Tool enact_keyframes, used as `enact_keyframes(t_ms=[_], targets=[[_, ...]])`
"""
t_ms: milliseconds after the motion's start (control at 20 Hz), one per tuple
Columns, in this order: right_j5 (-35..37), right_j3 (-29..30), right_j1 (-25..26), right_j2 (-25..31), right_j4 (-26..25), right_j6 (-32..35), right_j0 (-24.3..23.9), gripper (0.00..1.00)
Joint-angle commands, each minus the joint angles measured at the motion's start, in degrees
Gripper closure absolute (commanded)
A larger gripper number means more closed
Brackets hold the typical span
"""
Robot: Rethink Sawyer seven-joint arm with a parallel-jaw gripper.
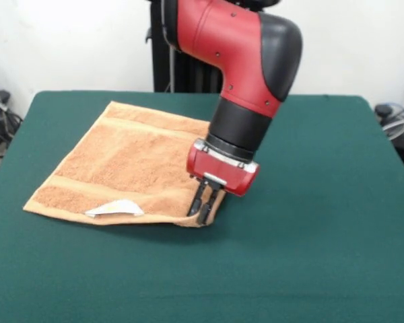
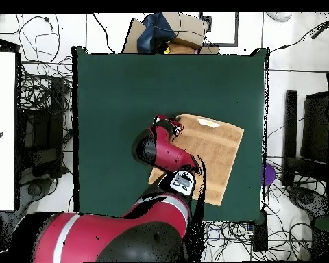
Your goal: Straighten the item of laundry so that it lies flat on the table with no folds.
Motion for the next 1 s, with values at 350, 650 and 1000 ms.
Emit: enact_keyframes(t_ms=[350, 650, 1000], targets=[[5.8, 2.4, -1.1, 3.9, 3.1, 12.1, 3.7, 1.0], [5.4, 0.9, 1.1, 2.1, 5.1, 11.4, 5.3, 1.0], [5.6, 0.1, 2.0, 1.6, 5.2, 10.1, 5.8, 0.0]])
